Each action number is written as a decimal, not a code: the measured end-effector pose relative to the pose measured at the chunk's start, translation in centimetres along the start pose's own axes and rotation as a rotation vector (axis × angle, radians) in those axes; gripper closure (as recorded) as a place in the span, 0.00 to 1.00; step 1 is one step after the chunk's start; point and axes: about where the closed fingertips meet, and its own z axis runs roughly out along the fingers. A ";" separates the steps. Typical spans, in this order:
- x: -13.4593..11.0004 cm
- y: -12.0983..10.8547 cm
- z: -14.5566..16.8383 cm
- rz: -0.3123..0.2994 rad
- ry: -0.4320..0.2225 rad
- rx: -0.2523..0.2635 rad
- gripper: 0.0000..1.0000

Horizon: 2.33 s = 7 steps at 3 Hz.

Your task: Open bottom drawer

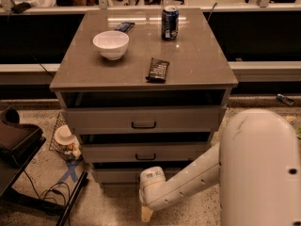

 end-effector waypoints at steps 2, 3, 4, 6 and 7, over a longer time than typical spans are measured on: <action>0.9 -1.3 8.6 0.029 -0.004 -0.037 0.00; 0.8 -1.1 9.0 0.032 -0.010 -0.045 0.00; 0.5 -0.7 12.1 0.044 -0.032 -0.083 0.00; 0.9 -1.7 18.5 0.055 -0.075 -0.121 0.00; 0.6 -2.3 20.4 0.046 -0.084 -0.127 0.00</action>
Offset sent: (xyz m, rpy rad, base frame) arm 0.0509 0.0004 -0.1160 0.0159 0.0528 -0.0272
